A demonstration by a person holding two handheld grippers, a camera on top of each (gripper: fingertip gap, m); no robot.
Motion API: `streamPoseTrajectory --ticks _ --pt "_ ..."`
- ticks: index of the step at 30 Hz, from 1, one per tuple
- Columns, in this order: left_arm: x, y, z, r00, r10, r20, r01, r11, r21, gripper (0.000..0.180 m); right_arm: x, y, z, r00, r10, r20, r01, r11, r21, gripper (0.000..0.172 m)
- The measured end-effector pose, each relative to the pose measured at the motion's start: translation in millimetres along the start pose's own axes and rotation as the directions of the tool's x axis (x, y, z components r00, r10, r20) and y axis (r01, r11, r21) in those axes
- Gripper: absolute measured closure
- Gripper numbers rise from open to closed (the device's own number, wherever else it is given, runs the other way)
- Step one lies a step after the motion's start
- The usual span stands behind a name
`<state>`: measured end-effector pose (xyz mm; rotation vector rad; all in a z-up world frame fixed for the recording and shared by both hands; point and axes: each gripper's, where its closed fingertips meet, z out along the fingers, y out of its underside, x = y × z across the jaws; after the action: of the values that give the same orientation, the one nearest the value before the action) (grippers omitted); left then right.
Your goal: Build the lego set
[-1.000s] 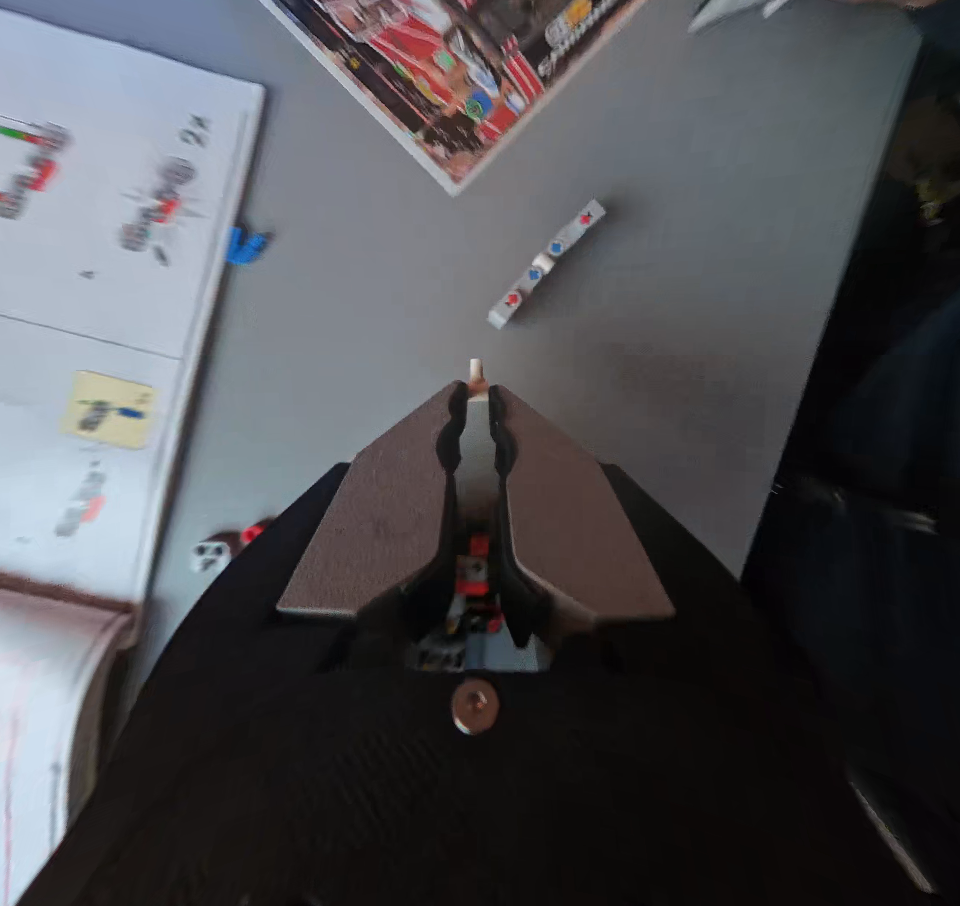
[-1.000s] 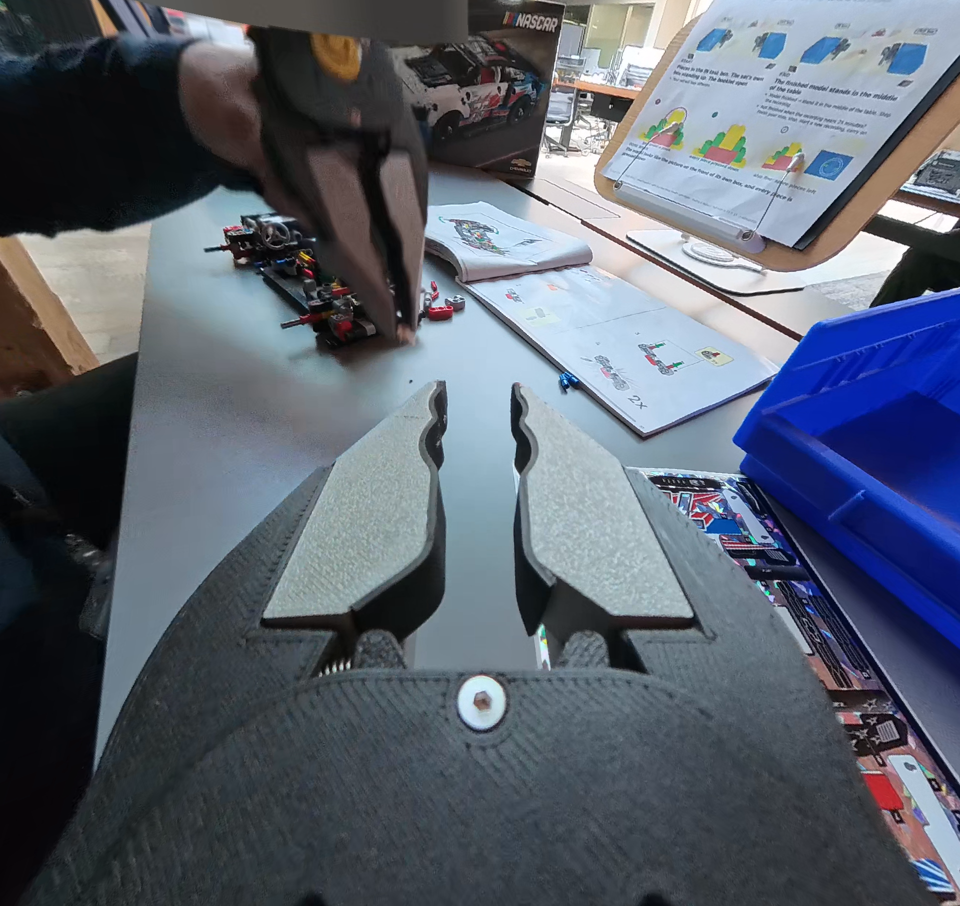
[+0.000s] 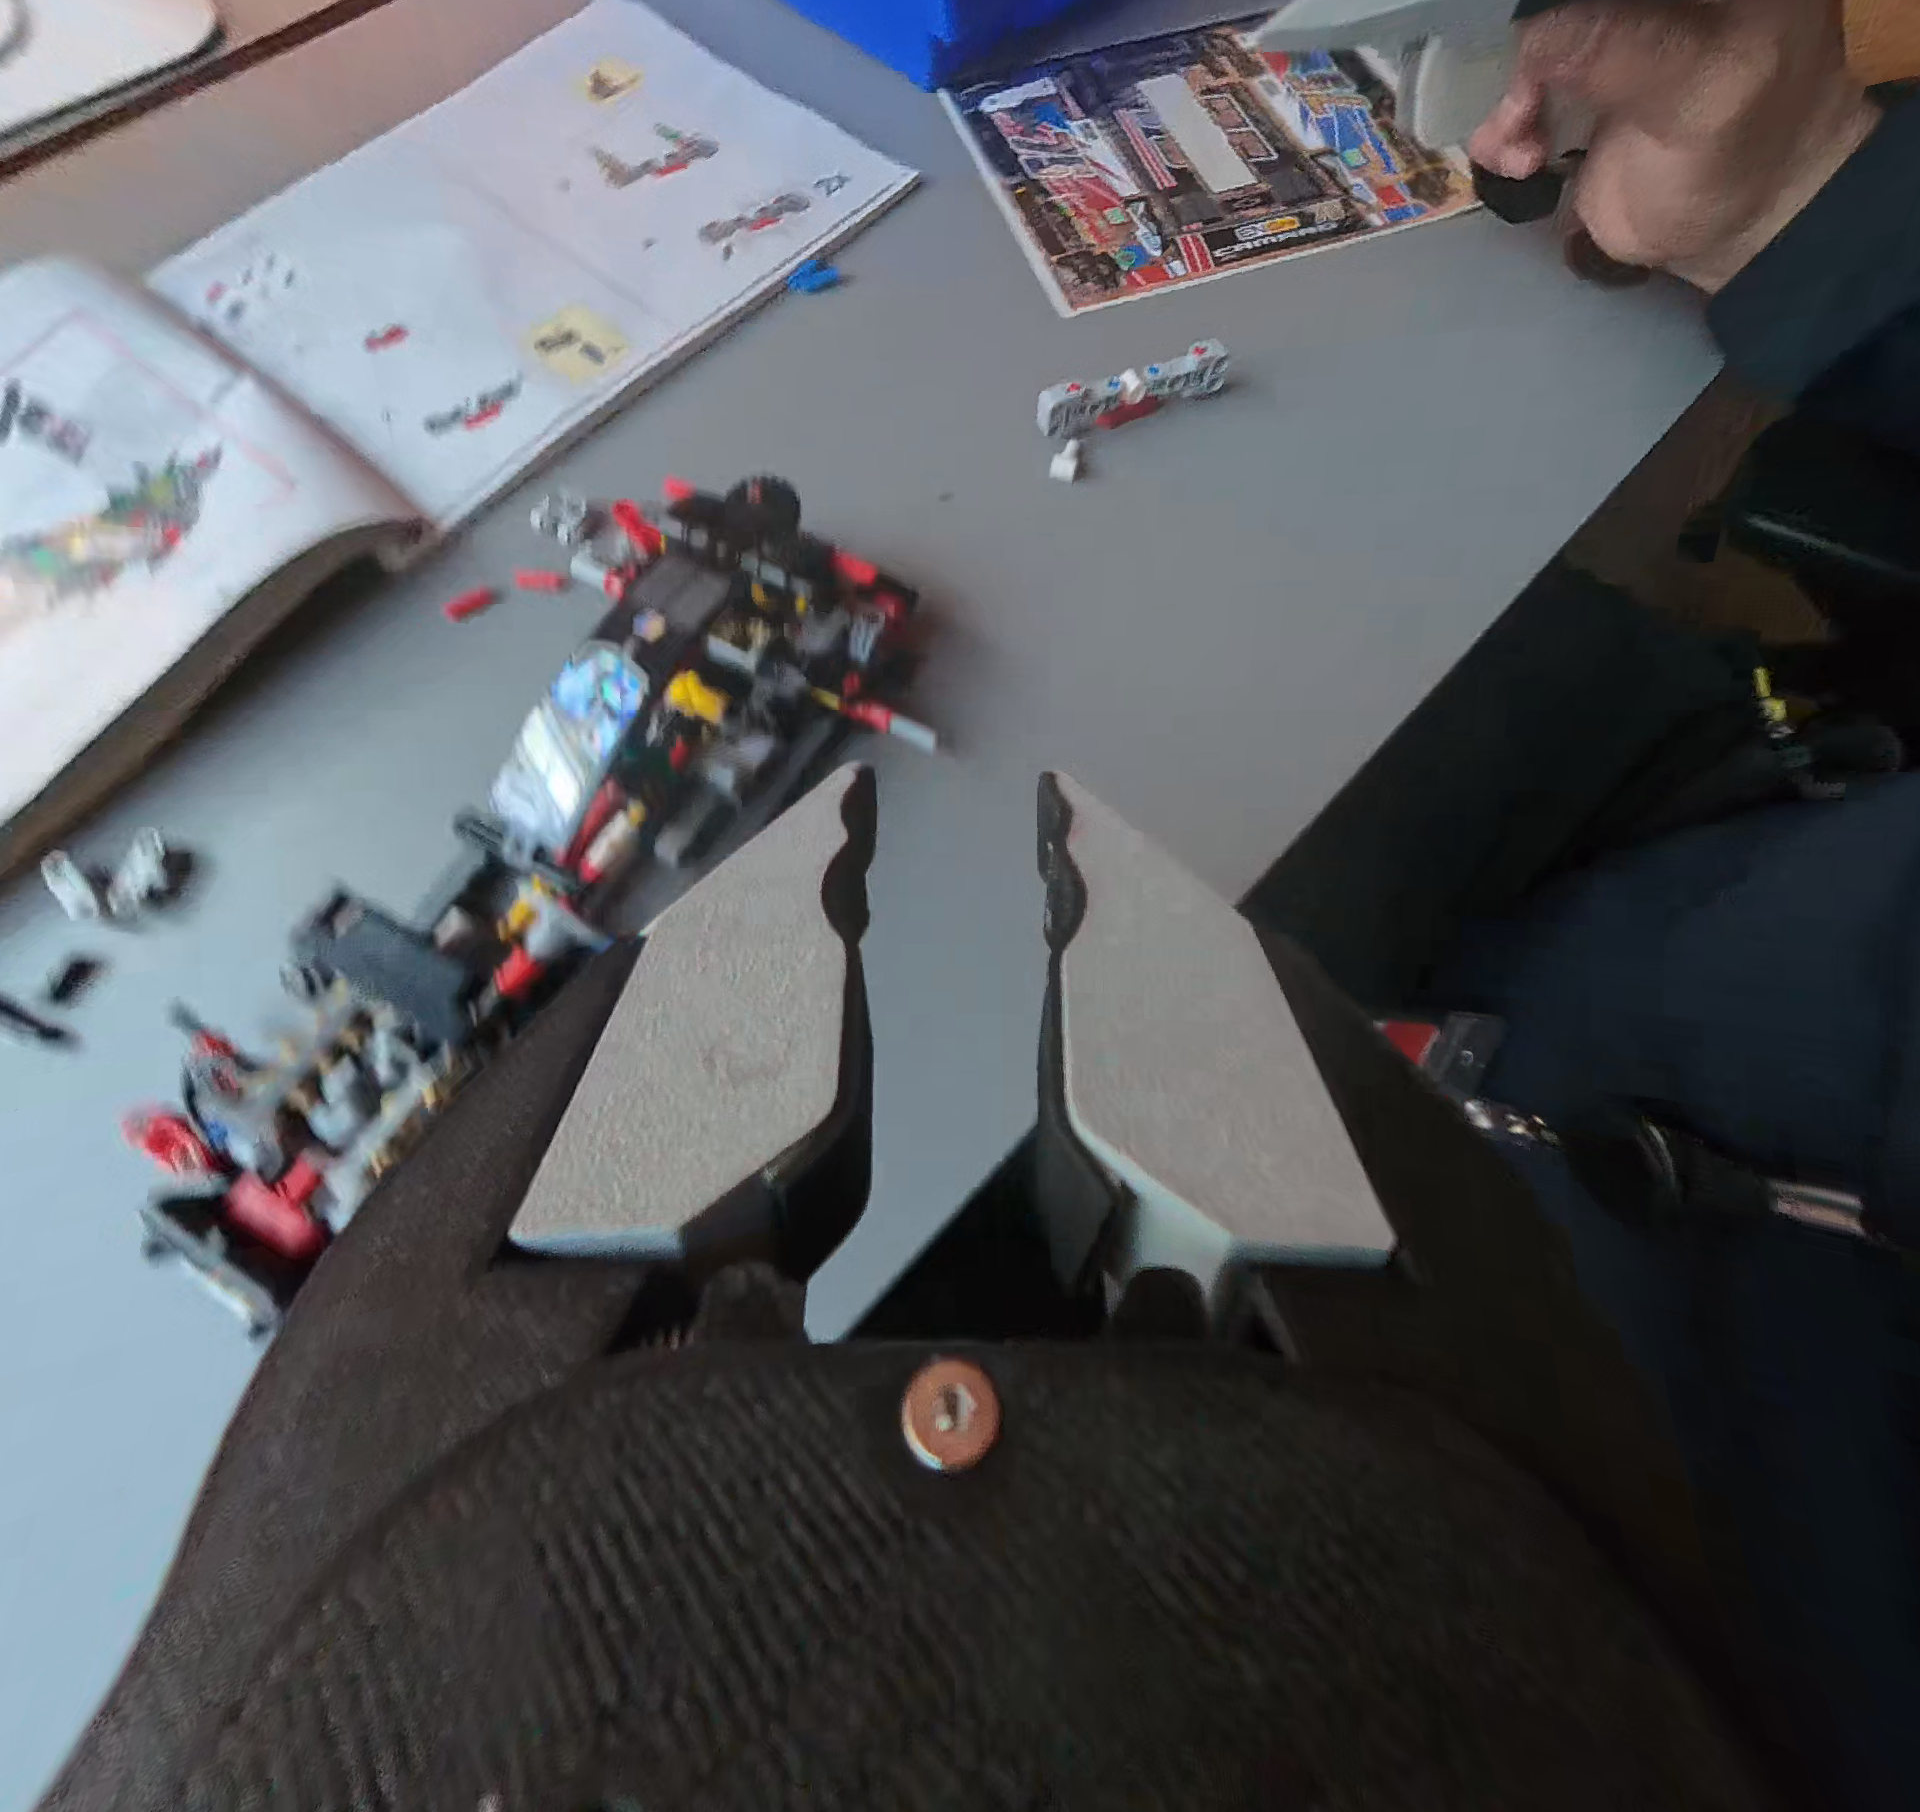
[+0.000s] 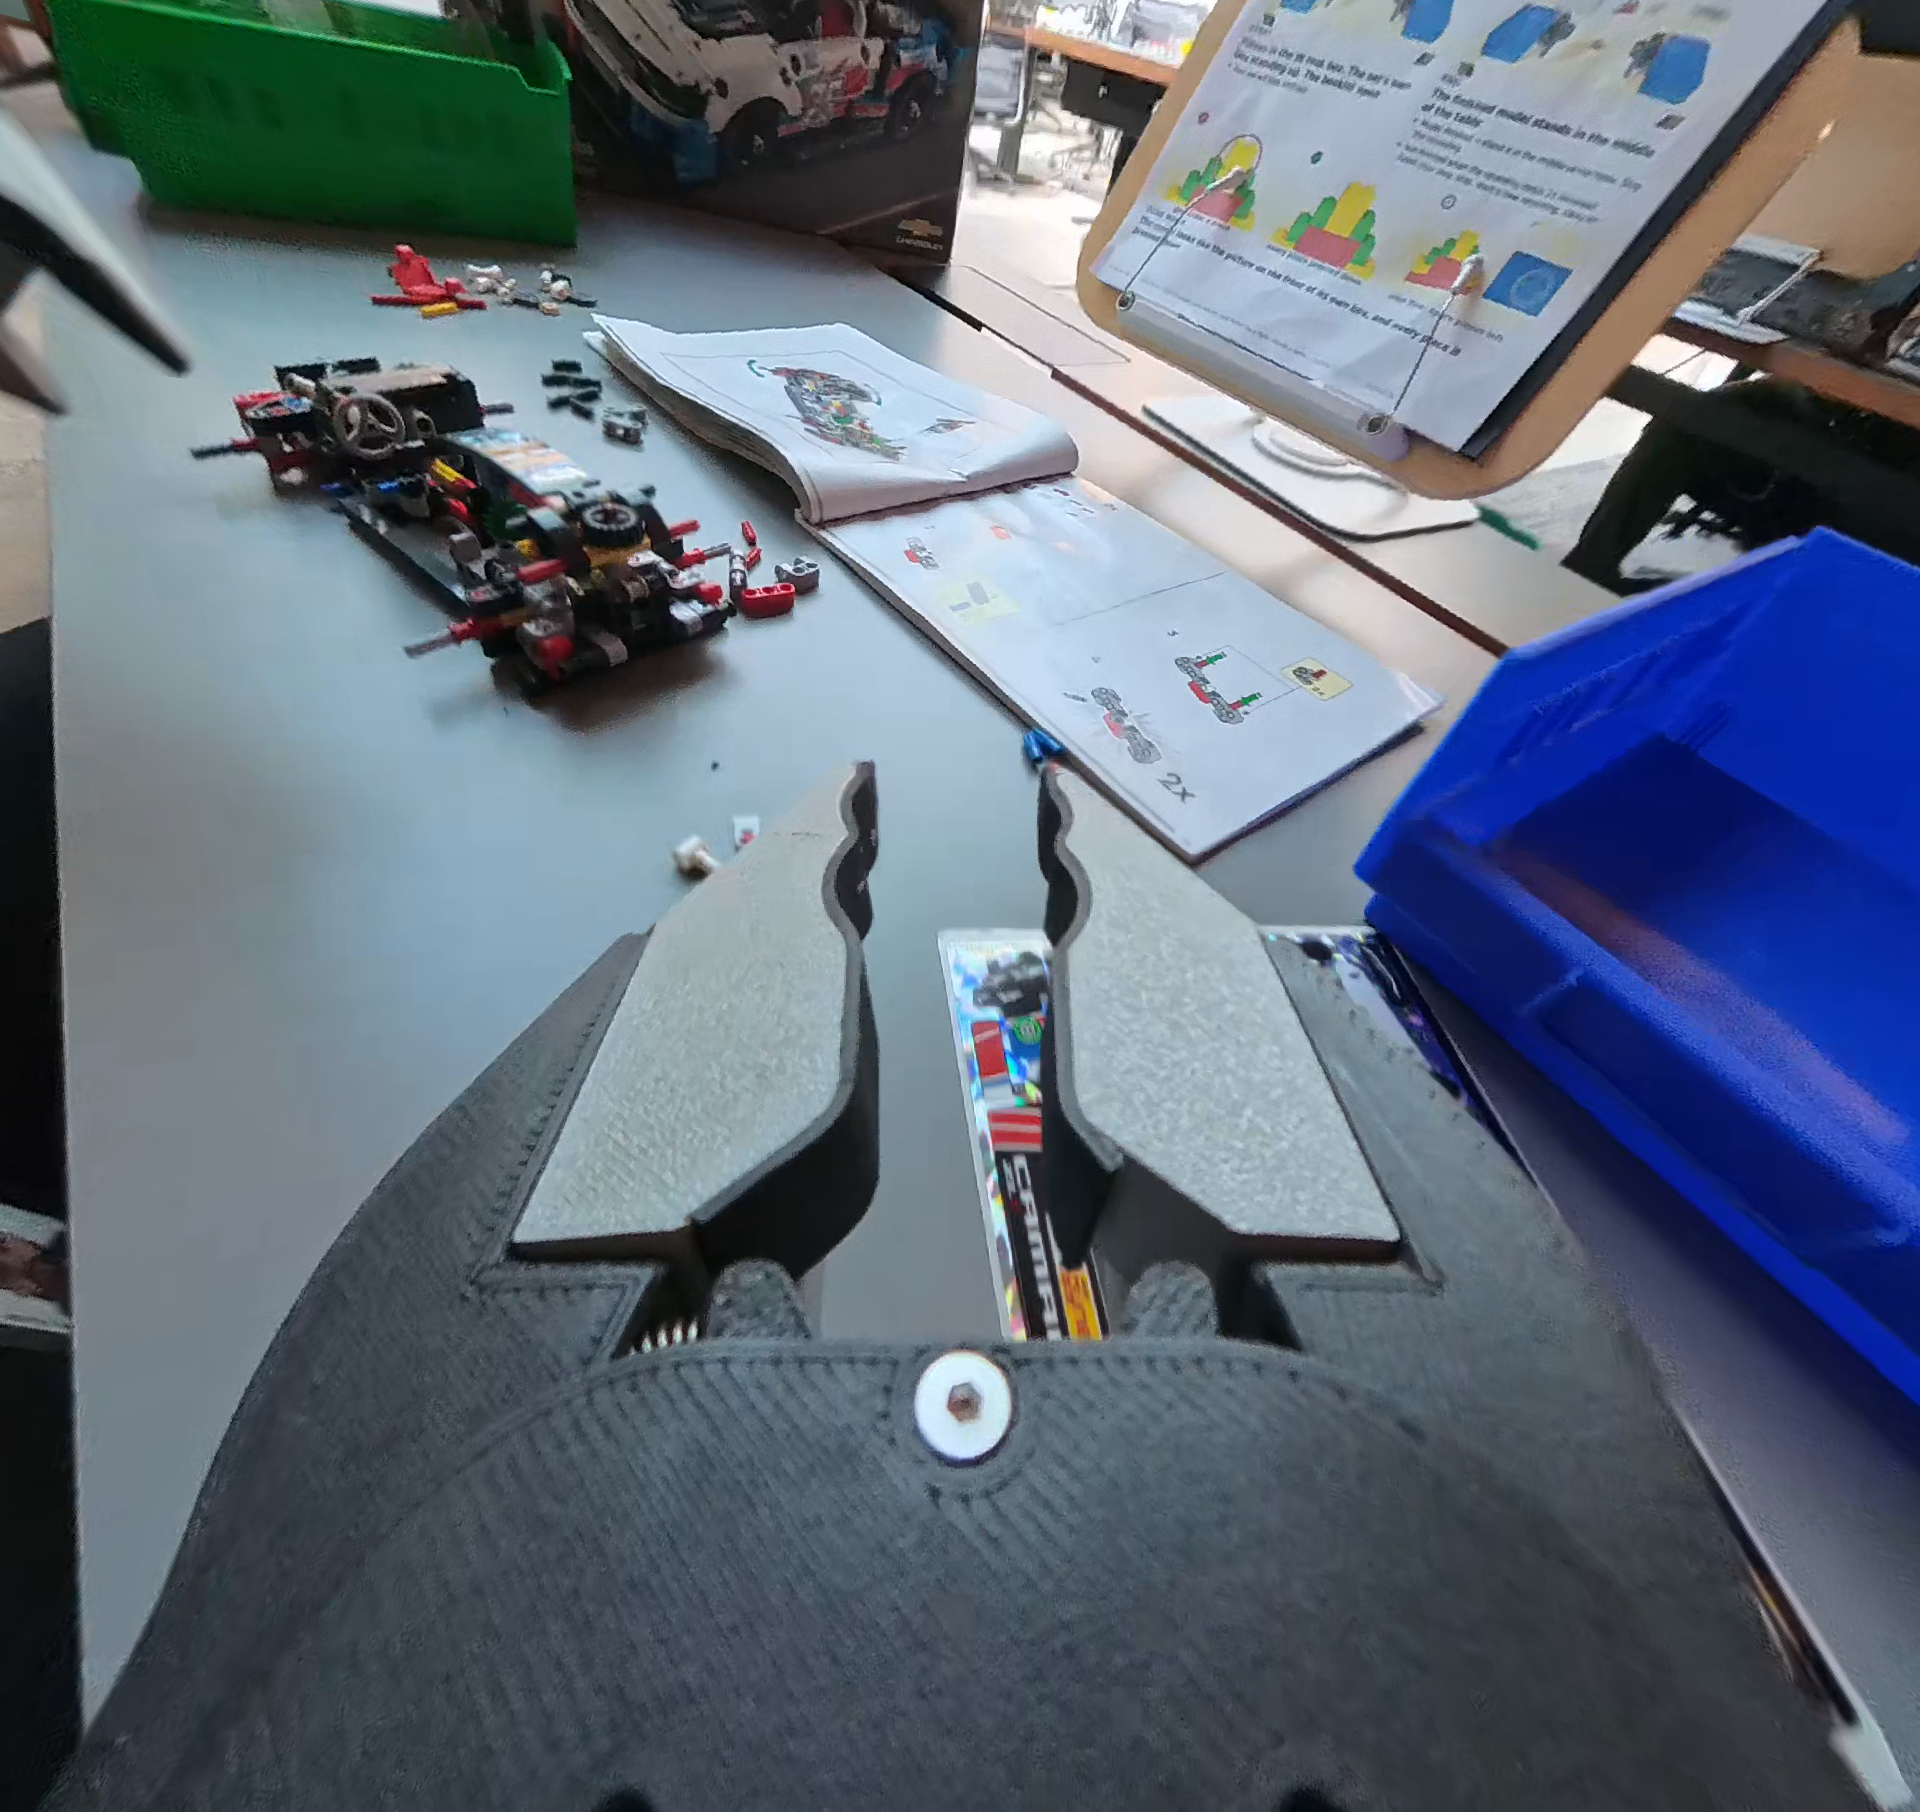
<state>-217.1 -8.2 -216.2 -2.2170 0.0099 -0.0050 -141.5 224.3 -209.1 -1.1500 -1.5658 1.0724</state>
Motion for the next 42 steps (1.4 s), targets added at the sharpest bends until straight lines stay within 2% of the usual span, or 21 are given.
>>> streamPoseTrajectory --ticks 3,6,8,11,14,17,21,22,23,24,25,26,35,38,42 --pt "-2.1 38.0 -20.2 0.990 -0.131 0.042 0.129 0.990 0.049 0.152 -3.4 -22.8 22.9 0.999 0.029 0.045 -0.027 0.999 -0.047 0.139" --pt "-11.4 74.5 -30.4 0.963 -0.231 0.139 0.219 0.971 0.092 0.152 -14.6 -52.7 56.6 0.992 0.012 0.125 -0.001 0.996 -0.094 0.134" --pt "-8.9 85.8 -35.2 0.947 -0.288 0.138 0.271 0.953 0.133 0.152 -19.2 -65.0 87.4 0.988 -0.006 0.155 0.032 0.986 -0.164 0.129" --pt "-5.0 93.1 -38.8 0.944 -0.301 0.135 0.280 0.948 0.153 0.156 -35.2 -71.5 145.8 0.969 -0.023 0.248 0.092 0.958 -0.272 0.126" --pt "0.5 99.5 -38.4 0.947 -0.288 0.144 0.268 0.953 0.144 0.156 -53.3 -55.0 213.6 0.946 -0.029 0.322 0.161 0.906 -0.392 0.118" --pt "6.0 110.1 -40.1 0.948 -0.271 0.169 0.254 0.960 0.115 0.157 -64.6 -29.3 271.8 0.932 -0.097 0.350 0.269 0.831 -0.487 0.111" --pt "6.8 122.6 -44.5 0.943 -0.268 0.196 0.255 0.963 0.090 0.157 -80.2 2.5 317.0 0.894 -0.184 0.409 0.409 0.709 -0.574 0.107" --pt "6.3 125.4 -45.9 0.942 -0.271 0.198 0.259 0.962 0.085 0.157 -82.7 3.8 324.3 0.885 -0.208 0.417 0.433 0.699 -0.570 0.112" --pt "4.3 127.8 -47.9 0.939 -0.276 0.205 0.264 0.961 0.084 0.157 -83.7 1.2 328.2 0.871 -0.237 0.431 0.463 0.689 -0.557 0.135" --pt "1.9 128.8 -50.3 0.936 -0.280 0.212 0.267 0.960 0.091 0.158 -86.1 -0.8 327.9 0.846 -0.257 0.468 0.507 0.662 -0.552 0.149" --pt "-0.4 129.2 -52.6 0.933 -0.288 0.214 0.272 0.957 0.099 0.158 -85.7 -5.2 327.2 0.831 -0.274 0.484 0.534 0.635 -0.558 0.160" --pt "-2.5 129.4 -54.6 0.931 -0.299 0.212 0.281 0.953 0.109 0.159 -82.4 -12.1 326.6 0.815 -0.302 0.494 0.565 0.603 -0.563 0.163" --pt "-9.3 132.4 -58.3 0.924 -0.345 0.163 0.326 0.936 0.134 0.162 -4.1 -129.5 317.2 0.834 -0.304 0.461 0.550 0.534 -0.642 0.172" --pt "-9.5 133.3 -58.5 0.922 -0.358 0.148 0.339 0.930 0.139 0.162 7.6 -140.6 316.6 0.842 -0.275 0.465 0.534 0.546 -0.646 0.172" --pt "-11.4 136.0 -59.0 0.916 -0.375 0.145 0.356 0.923 0.145 0.162 -15.8 -124.8 321.2 0.839 -0.198 0.507 0.510 0.612 -0.604 0.172"
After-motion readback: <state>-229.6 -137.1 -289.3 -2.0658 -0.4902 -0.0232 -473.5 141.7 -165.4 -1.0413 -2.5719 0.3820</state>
